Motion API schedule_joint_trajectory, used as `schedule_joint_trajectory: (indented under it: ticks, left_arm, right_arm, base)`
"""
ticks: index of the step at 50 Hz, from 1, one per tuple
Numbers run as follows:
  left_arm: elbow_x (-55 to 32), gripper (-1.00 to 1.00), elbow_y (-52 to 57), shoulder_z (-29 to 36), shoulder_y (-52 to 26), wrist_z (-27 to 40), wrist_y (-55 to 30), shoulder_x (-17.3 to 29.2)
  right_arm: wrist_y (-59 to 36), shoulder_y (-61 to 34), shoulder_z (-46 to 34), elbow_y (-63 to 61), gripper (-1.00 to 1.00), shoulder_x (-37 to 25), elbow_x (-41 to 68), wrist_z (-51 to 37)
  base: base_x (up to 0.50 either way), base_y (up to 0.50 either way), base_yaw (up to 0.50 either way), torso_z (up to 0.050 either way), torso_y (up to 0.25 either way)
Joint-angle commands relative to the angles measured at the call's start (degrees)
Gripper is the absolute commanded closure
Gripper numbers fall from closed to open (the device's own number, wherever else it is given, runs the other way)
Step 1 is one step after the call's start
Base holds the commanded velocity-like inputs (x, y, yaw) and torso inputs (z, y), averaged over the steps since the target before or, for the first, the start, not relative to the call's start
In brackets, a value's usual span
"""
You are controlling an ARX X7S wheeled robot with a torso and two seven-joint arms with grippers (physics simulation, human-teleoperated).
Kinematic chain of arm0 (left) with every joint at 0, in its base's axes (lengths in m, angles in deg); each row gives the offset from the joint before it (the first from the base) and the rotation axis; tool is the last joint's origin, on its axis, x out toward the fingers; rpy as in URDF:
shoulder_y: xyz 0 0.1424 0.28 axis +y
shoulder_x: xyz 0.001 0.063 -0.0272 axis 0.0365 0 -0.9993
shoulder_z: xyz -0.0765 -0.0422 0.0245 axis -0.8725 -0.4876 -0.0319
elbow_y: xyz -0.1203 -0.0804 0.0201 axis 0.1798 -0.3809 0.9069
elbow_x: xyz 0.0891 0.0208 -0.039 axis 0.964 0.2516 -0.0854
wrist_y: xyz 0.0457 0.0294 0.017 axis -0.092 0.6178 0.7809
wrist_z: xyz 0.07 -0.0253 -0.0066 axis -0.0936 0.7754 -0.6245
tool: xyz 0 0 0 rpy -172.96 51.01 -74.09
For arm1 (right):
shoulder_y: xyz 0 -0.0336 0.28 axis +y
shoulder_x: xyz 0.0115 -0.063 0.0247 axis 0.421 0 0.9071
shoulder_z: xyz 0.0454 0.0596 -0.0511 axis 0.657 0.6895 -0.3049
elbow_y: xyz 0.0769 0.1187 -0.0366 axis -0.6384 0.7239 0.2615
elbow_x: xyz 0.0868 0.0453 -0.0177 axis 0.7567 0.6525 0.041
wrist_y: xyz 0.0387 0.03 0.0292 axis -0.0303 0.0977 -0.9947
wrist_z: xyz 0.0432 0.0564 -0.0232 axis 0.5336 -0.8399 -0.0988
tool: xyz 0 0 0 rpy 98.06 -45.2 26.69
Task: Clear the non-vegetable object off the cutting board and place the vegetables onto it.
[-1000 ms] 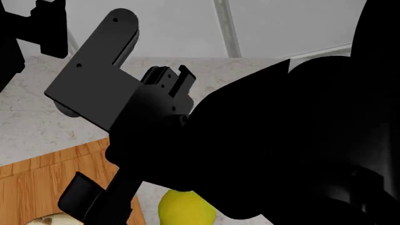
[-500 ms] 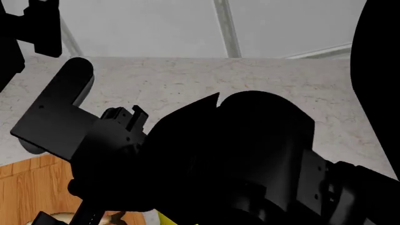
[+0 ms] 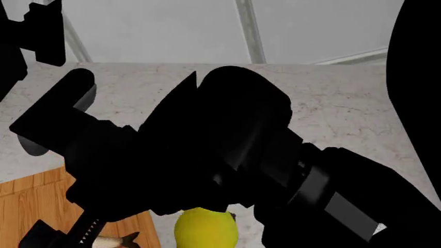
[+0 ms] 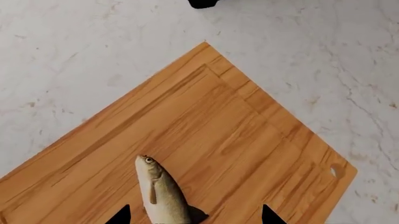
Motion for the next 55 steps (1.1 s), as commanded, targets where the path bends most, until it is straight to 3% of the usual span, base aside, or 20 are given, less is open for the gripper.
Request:
schedule_joint_trajectory:
  ticks: [1,27,49,50,55]
  left_arm:
    - [0.3,-1.0,0.3,-2.1,0.7,-1.4,-0.2,-0.9]
    - [-0.5,-1.0,0.8,-3.3,0.8,-0.9,-0.7,0.0]
    - [-1.1,-1.0,1.4,-3.5,1.8,-0.1,-0.8,-0.1]
    - [-1.1,-1.0,1.4,-3.6,1.8,-0.1,-0.8,-0.1]
    - [-1.3,-1.0,1.7,-3.7,1.9,0.1,-1.0,0.0]
  right_arm:
    - [0.6,-2.2,-2.2,6.4,-1.0,3.6,-1.7,6.6]
    - [2.9,-2.4,-13.7,5.5,-1.0,5.1,-5.3,13.0]
    - [3.6,-1.3,-17.9,4.4,-1.0,4.2,-5.0,13.6]
    - [3.6,-1.5,-17.9,4.0,1.0,4.0,-5.0,13.3]
    - [2.4,-2.4,-17.4,2.5,1.0,3.7,-3.9,11.5]
  base:
    - [0.0,0.0,0.0,0.0,0.0]
    - [0.0,0.0,0.0,0.0,0.0]
    - [0.0,0.0,0.0,0.0,0.0]
    - [0.0,0.0,0.0,0.0,0.0]
    - [0.0,0.0,0.0,-0.003,0.0]
